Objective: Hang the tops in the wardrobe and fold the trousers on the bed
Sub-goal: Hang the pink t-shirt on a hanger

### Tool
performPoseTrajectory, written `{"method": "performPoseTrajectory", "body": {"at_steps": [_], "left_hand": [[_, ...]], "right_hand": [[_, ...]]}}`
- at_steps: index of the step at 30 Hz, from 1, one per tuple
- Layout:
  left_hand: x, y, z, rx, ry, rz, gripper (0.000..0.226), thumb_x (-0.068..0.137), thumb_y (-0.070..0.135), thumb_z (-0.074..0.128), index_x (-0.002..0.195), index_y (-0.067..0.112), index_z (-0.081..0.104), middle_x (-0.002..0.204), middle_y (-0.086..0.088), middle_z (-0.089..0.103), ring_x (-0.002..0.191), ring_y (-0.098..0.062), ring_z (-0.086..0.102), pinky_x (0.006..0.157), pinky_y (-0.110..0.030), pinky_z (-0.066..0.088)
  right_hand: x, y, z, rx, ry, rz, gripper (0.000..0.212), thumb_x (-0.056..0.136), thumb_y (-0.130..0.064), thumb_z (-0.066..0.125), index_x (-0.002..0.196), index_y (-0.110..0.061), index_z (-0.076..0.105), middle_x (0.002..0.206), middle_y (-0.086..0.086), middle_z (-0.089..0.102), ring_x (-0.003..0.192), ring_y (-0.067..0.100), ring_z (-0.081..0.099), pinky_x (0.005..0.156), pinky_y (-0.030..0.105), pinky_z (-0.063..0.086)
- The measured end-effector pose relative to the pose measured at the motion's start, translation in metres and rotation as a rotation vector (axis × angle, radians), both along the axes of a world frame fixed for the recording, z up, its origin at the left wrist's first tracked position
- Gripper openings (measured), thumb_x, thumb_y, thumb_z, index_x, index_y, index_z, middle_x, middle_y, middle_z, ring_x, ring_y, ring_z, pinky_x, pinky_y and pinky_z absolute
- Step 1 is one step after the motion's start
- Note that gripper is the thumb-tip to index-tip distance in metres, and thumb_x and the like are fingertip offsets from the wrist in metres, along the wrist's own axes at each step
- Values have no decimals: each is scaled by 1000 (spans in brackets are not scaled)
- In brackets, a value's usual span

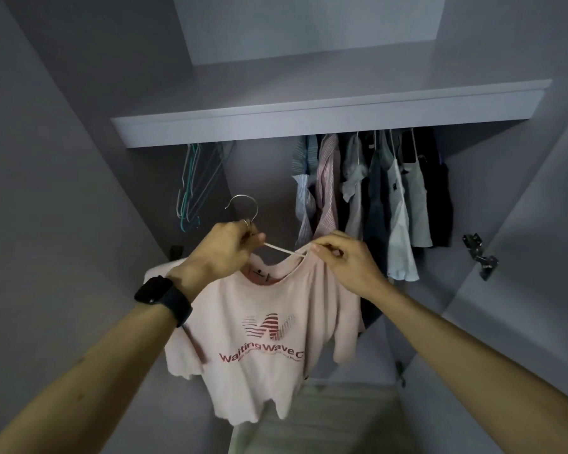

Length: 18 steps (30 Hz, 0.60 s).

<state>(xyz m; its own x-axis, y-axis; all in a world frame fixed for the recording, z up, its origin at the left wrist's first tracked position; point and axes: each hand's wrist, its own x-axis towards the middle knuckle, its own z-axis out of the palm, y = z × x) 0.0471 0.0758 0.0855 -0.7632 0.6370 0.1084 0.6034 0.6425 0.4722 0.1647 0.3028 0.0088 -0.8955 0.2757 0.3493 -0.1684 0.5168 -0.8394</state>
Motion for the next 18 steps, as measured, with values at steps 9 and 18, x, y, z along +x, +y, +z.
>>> {"method": "performPoseTrajectory", "body": {"at_steps": [9,18], "left_hand": [[4,-5,0,113,20,31,19,99,33,61,81,28,62,79,11,67,73,-1,62,70,-19,46],[-9,-22,6,228,-17,138,22,99,38,60,85,22,65,74,7,67,69,-3,61,64,-10,43]], "right_hand": [[-37,4,47,224,-74,26,39,89,-36,76,127,-27,70,116,-14,68,114,11,60,102,25,44],[11,52,-17,27,-349,-103,44,84,-50,77,119,-27,66,108,-15,69,100,5,64,84,22,51]]}}
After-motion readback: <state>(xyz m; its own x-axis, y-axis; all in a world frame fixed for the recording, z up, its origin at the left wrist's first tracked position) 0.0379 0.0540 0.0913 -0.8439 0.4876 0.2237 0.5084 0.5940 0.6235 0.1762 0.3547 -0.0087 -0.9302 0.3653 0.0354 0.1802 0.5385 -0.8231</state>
